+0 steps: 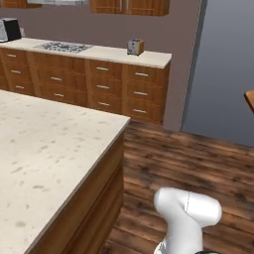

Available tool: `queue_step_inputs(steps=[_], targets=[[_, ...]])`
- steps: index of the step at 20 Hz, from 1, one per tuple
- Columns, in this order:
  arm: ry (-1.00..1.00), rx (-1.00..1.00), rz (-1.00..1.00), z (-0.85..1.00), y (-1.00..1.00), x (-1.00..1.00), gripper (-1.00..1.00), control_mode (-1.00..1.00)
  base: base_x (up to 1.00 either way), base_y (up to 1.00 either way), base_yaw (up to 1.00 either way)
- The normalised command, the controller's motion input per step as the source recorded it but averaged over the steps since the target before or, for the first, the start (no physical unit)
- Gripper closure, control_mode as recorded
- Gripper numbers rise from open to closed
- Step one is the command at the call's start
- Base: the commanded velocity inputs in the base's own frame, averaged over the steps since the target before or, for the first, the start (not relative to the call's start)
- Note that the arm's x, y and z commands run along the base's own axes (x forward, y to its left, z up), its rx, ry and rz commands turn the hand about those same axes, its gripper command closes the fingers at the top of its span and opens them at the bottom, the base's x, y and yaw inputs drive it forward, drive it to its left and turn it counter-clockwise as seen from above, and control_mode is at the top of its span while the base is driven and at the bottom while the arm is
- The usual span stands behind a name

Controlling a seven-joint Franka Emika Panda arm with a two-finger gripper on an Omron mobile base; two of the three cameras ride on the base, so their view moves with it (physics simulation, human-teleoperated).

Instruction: Move the cutting board and knife to the sink. Then move spray from the cabinet to the counter.

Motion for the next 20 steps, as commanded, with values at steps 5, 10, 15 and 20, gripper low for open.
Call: queue_step_inputs(steps=[5,10,15,20], targets=[[0.0,0.0,0.0,0.0,0.0,0.0,1.0,1.0,0.0,1.0,0.23],[0.0,0.0,0.0,0.0,0.0,0.0,1.0,1.0,0.38,0.63,0.28],[0.0,0.0,0.0,0.0,0.0,0.0,1.0,1.0,0.81,-0.25,0.5],[0.0,0.0,0.0,0.0,0.0,0.0,1.0,1.0,0.83,-0.46,0.56]])
